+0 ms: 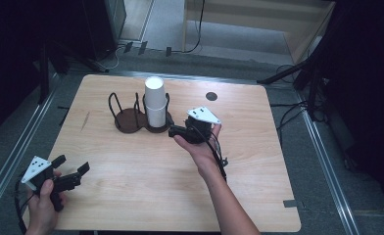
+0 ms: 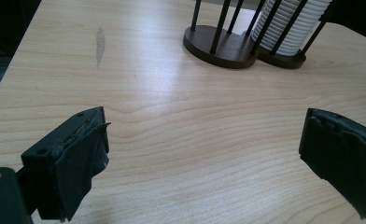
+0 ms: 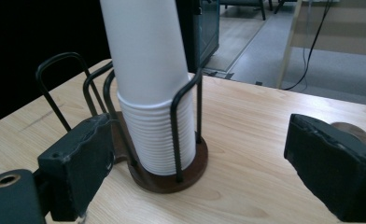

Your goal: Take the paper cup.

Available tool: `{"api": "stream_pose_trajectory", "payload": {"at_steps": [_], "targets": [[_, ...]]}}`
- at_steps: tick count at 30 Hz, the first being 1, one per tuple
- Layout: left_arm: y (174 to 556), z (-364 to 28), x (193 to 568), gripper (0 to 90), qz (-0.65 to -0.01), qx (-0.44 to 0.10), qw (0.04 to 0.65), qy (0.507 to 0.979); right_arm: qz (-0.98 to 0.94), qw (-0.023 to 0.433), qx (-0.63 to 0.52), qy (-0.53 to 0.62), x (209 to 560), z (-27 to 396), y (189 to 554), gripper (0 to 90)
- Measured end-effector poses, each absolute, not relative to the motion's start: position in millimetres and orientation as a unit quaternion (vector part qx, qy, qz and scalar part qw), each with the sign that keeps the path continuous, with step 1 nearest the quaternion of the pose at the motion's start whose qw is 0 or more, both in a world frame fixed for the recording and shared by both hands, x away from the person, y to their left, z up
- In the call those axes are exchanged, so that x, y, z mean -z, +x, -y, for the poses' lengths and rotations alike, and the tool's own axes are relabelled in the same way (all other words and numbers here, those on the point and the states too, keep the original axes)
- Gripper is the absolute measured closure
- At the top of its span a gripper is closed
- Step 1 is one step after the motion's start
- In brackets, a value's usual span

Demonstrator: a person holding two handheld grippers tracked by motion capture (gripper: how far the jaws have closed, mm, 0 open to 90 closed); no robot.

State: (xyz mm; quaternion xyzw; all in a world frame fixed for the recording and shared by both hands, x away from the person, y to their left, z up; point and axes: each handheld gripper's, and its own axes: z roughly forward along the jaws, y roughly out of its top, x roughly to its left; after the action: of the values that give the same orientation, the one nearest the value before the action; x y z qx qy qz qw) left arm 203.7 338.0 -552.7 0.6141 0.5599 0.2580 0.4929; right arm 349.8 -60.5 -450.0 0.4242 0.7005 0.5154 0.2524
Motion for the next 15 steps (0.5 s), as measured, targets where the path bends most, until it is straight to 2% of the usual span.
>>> {"api": "stream_pose_trajectory", "payload": {"at_steps": [2,15], "targets": [[204,-338,553,2.1,-0.56,-0.258,0.492,0.615,-0.703,0.251,-0.517,0.42,450,55,352,11.4],[204,-337,553,2.1,-0.557,-0.258,0.49,0.619,-0.712,0.241,-0.515,0.412,453,21,370,12.4]]}}
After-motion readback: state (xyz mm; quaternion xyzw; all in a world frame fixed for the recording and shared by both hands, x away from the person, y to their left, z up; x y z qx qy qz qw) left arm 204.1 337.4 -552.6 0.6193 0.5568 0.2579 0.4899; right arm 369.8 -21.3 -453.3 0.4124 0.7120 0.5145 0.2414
